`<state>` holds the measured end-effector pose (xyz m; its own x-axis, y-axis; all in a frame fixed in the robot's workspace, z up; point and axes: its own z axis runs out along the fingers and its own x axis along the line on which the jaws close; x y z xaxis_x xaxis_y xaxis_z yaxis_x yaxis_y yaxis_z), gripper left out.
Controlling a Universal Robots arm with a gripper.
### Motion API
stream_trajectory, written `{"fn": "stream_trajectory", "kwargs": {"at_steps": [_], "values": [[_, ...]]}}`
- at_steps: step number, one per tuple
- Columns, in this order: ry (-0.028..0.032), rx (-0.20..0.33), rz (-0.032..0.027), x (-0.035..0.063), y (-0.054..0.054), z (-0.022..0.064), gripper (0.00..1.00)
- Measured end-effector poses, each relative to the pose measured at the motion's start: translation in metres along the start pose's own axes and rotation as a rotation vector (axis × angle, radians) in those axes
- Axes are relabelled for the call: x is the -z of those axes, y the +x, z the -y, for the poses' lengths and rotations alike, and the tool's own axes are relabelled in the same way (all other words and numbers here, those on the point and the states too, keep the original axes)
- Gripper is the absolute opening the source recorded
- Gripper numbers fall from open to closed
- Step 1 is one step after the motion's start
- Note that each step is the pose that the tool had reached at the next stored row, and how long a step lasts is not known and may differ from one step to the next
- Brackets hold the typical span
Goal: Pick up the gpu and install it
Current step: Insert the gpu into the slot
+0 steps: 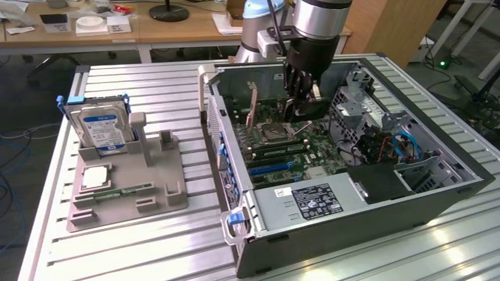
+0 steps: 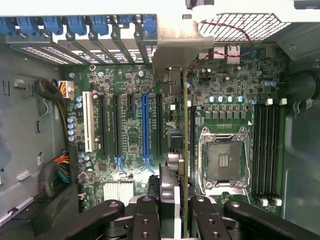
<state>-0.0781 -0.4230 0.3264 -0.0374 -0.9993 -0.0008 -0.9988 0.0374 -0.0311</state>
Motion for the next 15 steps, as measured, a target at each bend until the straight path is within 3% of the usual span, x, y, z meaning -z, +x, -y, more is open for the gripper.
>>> {"fn": "stream_trajectory", "kwargs": {"at_steps": [3, 4, 5, 9, 12, 15], "values": [[-0.0007, 0.000, -0.0032, -0.0004, 0.0010, 0.0000, 0.28], [-0.0027, 0.000, -0.0090, -0.0007, 0.0009, -0.0001, 0.28], [-0.0032, 0.000, -0.0112, -0.0007, 0.0010, -0.0001, 0.28], [-0.0040, 0.000, -0.0157, -0.0008, 0.0012, -0.0001, 0.28], [-0.0052, 0.001, -0.0258, -0.0011, 0.0013, -0.0002, 0.28], [-0.0108, 0.001, -0.0296, -0.0017, 0.0040, -0.0001, 0.28]]}}
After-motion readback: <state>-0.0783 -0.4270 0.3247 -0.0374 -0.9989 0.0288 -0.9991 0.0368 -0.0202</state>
